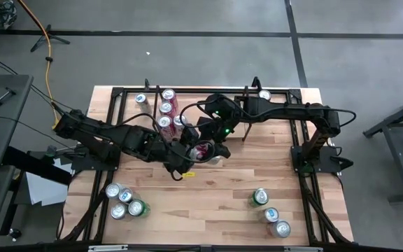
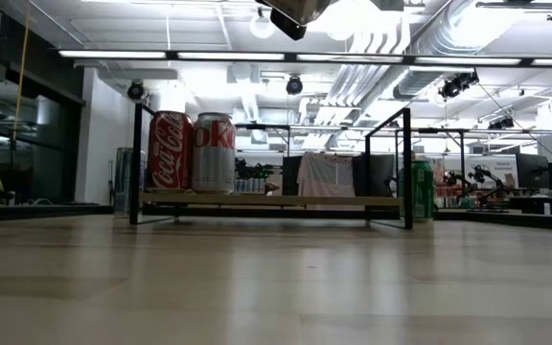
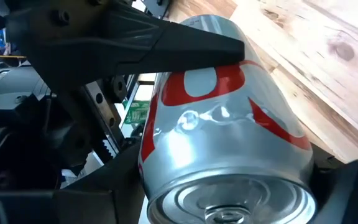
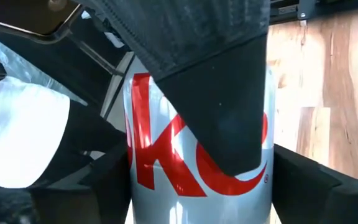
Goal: Place canned beverage on shelf
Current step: Put the top silver soda can on the shelf aligned with the other silver soda can
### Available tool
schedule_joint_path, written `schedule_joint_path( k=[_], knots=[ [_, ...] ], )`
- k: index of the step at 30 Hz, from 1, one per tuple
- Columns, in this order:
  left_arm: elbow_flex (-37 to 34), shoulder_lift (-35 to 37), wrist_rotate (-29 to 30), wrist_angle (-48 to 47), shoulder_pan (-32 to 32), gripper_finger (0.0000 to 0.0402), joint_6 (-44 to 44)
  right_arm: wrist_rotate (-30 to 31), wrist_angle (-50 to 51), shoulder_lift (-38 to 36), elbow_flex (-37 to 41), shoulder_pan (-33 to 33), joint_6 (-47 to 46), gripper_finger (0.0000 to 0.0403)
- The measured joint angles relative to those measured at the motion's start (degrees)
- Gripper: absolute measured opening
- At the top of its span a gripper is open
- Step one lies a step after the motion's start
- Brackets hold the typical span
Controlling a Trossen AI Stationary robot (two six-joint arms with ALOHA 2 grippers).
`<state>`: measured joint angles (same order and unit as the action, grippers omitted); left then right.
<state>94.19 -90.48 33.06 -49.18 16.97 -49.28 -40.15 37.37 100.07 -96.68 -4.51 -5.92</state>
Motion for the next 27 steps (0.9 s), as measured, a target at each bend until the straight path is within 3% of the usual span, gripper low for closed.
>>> schedule_joint_path(
  k=[7, 10, 18, 23, 27],
  knots=[
    [0.0, 0.0, -0.8, 0.9, 0.0, 0.0248, 5.1, -3.4, 1.6, -0.3, 0.0, -0.8, 1.9, 0.0284],
    [0.1, 0.6, 0.2, -0.7, -0.3, 0.0265, 9.9, -5.5, 6.6, -1.2, 0.1, -1.5, 3.8, 0.0284],
    [0.1, 3.1, 0.5, -6.5, -0.1, 0.0291, 20.9, -3.6, 18.5, -2.2, 0.1, -4.1, 10.1, 0.0284],
    [-0.8, 9.8, -1.6, -20.1, -2.7, 0.0291, 43.2, -2.0, 29.9, -2.2, 0.1, -5.1, 15.7, 0.0284],
    [-7.1, 20.4, -1.5, -17.7, -4.4, 0.0291, 58.5, -1.4, 31.2, -3.2, 3.7, -6.1, 17.3, 0.0284]
  ],
)
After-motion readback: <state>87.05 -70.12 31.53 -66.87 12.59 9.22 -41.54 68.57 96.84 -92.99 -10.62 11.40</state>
